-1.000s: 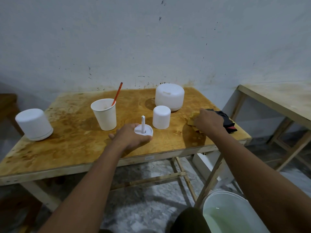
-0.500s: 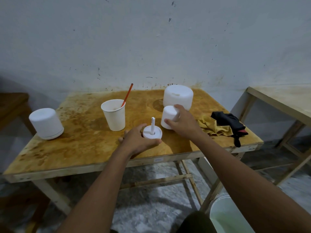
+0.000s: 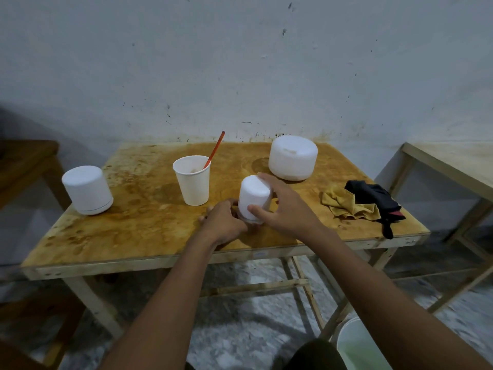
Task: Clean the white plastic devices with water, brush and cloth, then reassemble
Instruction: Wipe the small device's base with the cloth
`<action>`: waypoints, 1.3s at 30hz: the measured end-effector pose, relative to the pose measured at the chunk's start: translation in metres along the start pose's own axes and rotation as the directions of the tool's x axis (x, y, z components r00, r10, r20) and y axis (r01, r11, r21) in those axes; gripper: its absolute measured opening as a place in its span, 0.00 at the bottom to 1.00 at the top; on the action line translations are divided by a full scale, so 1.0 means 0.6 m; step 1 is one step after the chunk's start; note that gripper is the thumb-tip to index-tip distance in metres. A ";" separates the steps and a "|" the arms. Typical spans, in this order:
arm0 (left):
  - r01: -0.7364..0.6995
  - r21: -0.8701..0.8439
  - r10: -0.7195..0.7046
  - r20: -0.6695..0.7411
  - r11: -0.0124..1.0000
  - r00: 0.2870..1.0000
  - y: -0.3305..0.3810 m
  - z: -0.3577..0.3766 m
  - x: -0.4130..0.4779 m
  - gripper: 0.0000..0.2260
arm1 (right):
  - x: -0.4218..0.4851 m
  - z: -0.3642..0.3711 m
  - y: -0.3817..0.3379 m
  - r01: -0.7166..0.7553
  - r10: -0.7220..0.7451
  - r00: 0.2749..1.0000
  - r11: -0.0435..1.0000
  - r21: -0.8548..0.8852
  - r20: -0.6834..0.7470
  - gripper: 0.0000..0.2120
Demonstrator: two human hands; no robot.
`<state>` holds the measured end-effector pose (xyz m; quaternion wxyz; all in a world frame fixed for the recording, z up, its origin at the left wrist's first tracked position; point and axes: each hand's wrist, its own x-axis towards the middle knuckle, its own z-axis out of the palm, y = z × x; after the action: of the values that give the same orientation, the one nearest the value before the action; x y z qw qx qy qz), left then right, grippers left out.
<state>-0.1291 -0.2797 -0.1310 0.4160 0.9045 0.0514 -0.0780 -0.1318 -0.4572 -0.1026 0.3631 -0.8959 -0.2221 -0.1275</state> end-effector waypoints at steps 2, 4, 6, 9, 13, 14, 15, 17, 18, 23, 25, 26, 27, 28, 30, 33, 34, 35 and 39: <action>-0.008 -0.008 0.008 0.004 1.000 1.000 0.003 0.000 -0.004 0.38 | -0.002 0.007 0.004 -0.003 0.003 1.000 1.000 -0.007 0.002 0.37; -0.005 -0.023 0.005 -0.001 1.000 1.000 0.005 0.000 -0.005 0.39 | -0.002 0.009 0.006 0.018 -0.018 1.000 0.999 -0.046 -0.004 0.37; -0.014 -0.033 0.014 -0.012 0.999 1.000 0.002 0.001 -0.004 0.36 | -0.002 0.009 0.006 0.024 -0.024 1.000 0.997 -0.074 -0.004 0.37; -0.029 -0.033 0.028 -0.024 0.999 0.999 -0.001 0.003 -0.002 0.34 | -0.001 0.008 0.008 0.026 -0.025 1.000 0.997 -0.072 0.010 0.37; -0.051 -0.032 0.050 -0.031 0.998 0.998 0.003 -0.002 -0.007 0.33 | 0.000 0.008 0.011 0.009 -0.009 0.999 1.000 0.004 0.036 0.37; -0.060 -0.030 0.059 -0.033 0.998 0.998 0.003 -0.003 -0.009 0.33 | -0.001 0.008 0.011 0.005 -0.005 1.000 1.000 0.023 0.031 0.37; -0.071 -0.028 0.070 -0.035 0.997 0.997 0.003 -0.004 -0.010 0.32 | -0.002 0.008 0.012 0.003 -0.004 1.000 0.999 0.039 0.022 0.37; -0.083 -0.028 0.082 -0.032 0.996 0.996 0.002 -0.004 -0.010 0.31 | -0.004 0.011 0.015 0.001 -0.001 1.000 0.998 0.067 0.005 0.36; -0.086 -0.032 0.085 -0.034 0.996 0.996 0.001 -0.004 -0.009 0.31 | -0.005 0.012 0.016 -0.003 0.003 1.000 0.997 0.080 0.001 0.36; -0.088 -0.048 0.085 -0.045 0.995 0.995 -0.006 0.002 0.003 0.32 | -0.005 0.016 0.019 0.004 -0.004 1.000 0.994 0.112 -0.006 0.35; -0.087 -0.052 0.084 -0.048 0.995 0.995 -0.008 0.003 0.005 0.32 | -0.005 0.016 0.019 0.001 0.000 1.000 0.992 0.125 -0.004 0.34; -0.087 -0.055 0.084 -0.050 0.995 0.995 -0.008 0.003 0.005 0.32 | -0.007 0.017 0.018 0.004 -0.003 1.000 0.991 0.131 -0.007 0.34; -0.090 -0.054 0.087 -0.055 0.995 0.995 -0.007 0.003 0.003 0.32 | -0.009 0.018 0.018 0.005 -0.003 1.000 0.991 0.137 -0.013 0.34; -0.094 -0.049 0.091 -0.060 0.994 0.994 -0.006 0.002 0.001 0.31 | -0.011 0.019 0.017 0.003 0.000 1.000 0.990 0.143 -0.018 0.33; -0.101 -0.045 0.098 -0.057 0.994 0.994 -0.004 0.002 -0.002 0.31 | -0.011 0.020 0.015 -0.005 0.008 1.000 0.988 0.154 -0.016 0.33; -0.099 -0.038 0.097 -0.052 0.994 0.994 0.000 0.001 -0.008 0.33 | -0.010 0.017 0.013 -0.003 0.004 1.000 0.986 0.164 -0.007 0.34; -0.100 -0.030 0.098 -0.056 0.995 0.994 0.002 0.001 -0.010 0.33 | -0.010 0.016 0.011 -0.001 0.002 1.000 0.987 0.163 -0.004 0.33; -0.101 -0.021 0.099 -0.060 0.995 0.993 0.003 0.000 -0.010 0.34 | -0.012 0.017 0.010 -0.008 0.008 1.000 0.986 0.166 -0.001 0.33; -0.098 -0.015 0.097 -0.082 0.995 0.992 0.005 0.001 -0.014 0.33 | -0.012 0.009 0.000 -0.064 0.054 0.997 0.978 0.200 0.055 0.34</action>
<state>-0.1368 -0.2824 -0.1275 0.4256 0.9043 0.0247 -0.0202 -0.1375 -0.4559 -0.1092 0.4499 -0.8636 -0.2160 -0.0716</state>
